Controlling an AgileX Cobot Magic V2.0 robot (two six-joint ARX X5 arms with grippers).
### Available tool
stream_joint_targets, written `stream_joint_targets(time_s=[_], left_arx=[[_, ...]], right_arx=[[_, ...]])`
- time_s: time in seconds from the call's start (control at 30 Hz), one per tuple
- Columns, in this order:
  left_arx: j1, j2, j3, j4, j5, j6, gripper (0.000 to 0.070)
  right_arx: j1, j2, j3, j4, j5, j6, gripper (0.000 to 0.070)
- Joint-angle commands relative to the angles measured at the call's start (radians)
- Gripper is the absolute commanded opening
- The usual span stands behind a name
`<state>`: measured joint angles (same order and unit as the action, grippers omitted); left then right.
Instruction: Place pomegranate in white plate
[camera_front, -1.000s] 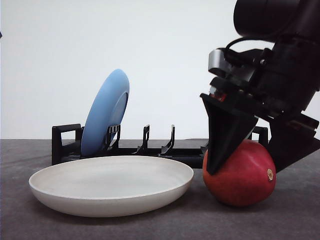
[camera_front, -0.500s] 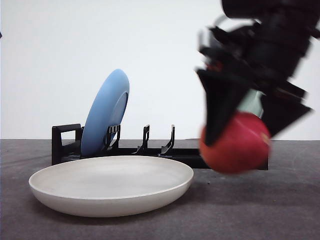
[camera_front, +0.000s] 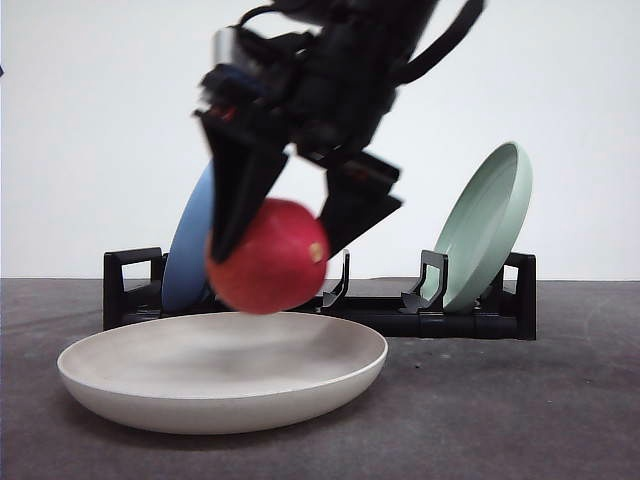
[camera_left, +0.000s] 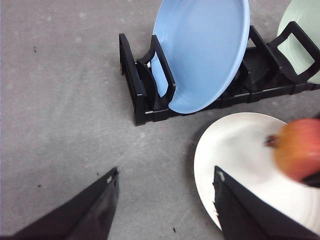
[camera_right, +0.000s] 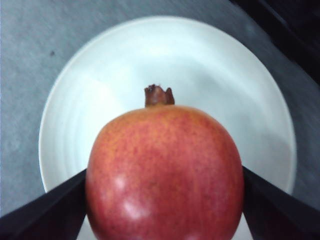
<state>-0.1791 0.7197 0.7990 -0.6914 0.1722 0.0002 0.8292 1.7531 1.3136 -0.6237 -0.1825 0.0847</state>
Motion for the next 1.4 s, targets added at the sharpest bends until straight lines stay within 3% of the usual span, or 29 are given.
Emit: stream_joint_targets(time_s=[0.0, 0.5, 0.63, 0.7, 0.77, 1.07, 1.37], left_arx=[[-0.001, 0.006, 0.008, 0.011, 0.005, 0.011, 0.0353], [-0.001, 0.006, 0.008, 0.011, 0.005, 0.018, 0.0353], [-0.001, 0.006, 0.008, 0.011, 0.005, 0.018, 0.0353], [-0.001, 0.006, 0.008, 0.011, 0.005, 0.018, 0.0353], [-0.001, 0.006, 0.008, 0.011, 0.005, 0.018, 0.0353], [-0.001, 0.006, 0.008, 0.009, 0.005, 0.018, 0.0353], [-0.001, 0.006, 0.008, 0.003, 0.005, 0.018, 0.0353]], right_arx=[[0.014, 0.031, 0.024, 0.024, -0.002, -0.015, 0.0461], [0.022, 0.113, 0.024, 0.047, -0.011, -0.020, 0.0471], [0.026, 0.113, 0.024, 0.046, -0.011, -0.017, 0.0532], [0.026, 0.113, 0.024, 0.048, -0.015, -0.018, 0.0619], [0.026, 0.113, 0.024, 0.056, -0.029, -0.018, 0.0657], [0.021, 0.081, 0.021, 0.076, -0.004, -0.021, 0.0659], [-0.015, -0.082, 0.013, 0.103, 0.008, -0.027, 0.0659]])
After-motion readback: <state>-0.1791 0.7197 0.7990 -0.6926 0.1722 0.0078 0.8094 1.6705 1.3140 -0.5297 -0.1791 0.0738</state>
